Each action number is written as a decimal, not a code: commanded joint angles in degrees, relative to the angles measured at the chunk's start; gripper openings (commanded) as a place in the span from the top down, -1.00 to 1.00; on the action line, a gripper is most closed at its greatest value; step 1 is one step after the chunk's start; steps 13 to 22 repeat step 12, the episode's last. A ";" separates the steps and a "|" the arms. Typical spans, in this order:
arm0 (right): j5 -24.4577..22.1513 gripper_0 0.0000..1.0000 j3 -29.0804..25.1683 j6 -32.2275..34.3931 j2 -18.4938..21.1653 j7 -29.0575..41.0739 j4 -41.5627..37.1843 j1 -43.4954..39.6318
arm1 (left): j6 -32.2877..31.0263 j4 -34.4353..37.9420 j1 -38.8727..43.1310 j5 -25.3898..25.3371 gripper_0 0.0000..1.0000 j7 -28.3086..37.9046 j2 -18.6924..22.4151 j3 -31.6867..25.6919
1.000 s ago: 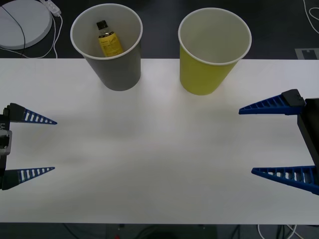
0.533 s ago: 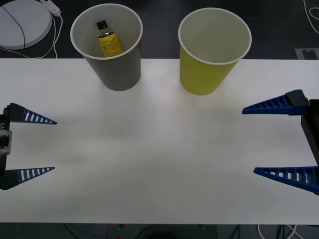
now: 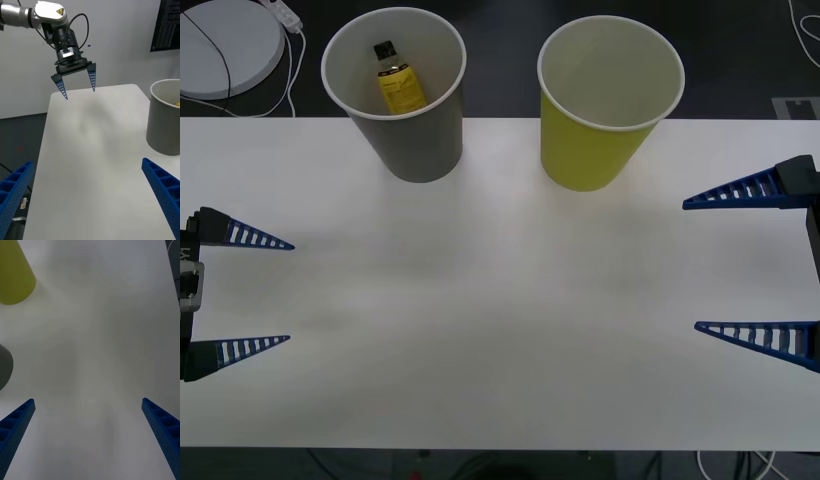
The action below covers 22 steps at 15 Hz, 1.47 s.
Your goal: Put the can into the green bin and the plastic bottle into the gray bin
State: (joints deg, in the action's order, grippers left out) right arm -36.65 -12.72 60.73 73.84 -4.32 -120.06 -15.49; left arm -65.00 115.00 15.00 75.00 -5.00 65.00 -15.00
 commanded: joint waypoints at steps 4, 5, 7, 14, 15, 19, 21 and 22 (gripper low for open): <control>-2.11 -1.00 -2.13 0.09 0.17 -0.86 0.00 -3.32 | 0.00 0.00 0.00 0.00 -1.00 0.00 0.00 0.00; -2.11 -1.00 -2.13 0.09 0.25 -0.95 0.00 -3.58 | 0.00 0.00 0.00 0.00 -1.00 0.00 0.00 0.00; -2.20 -1.00 -2.13 0.09 0.25 -0.69 0.00 -4.29 | 0.00 0.00 0.00 0.00 -1.00 0.00 0.00 0.00; -2.20 -1.00 -2.13 0.09 0.25 -0.69 0.00 -4.29 | 0.00 0.00 0.00 0.00 -1.00 0.00 0.00 0.00; -2.20 -1.00 -2.13 0.09 0.25 -0.69 0.00 -4.29 | 0.00 0.00 0.00 0.00 -1.00 0.00 0.00 0.00; -2.20 -1.00 -2.13 0.09 0.25 -0.69 0.00 -4.29 | 0.00 0.00 0.00 0.00 -1.00 0.00 0.00 0.00; -2.20 -1.00 -2.13 0.09 0.25 -0.69 0.00 -4.29 | 0.00 0.00 0.00 0.00 -1.00 0.00 0.00 0.00; -2.20 -1.00 -2.13 0.09 0.25 -0.69 0.00 -4.29 | 0.00 0.00 0.00 0.00 -1.00 0.00 0.00 0.00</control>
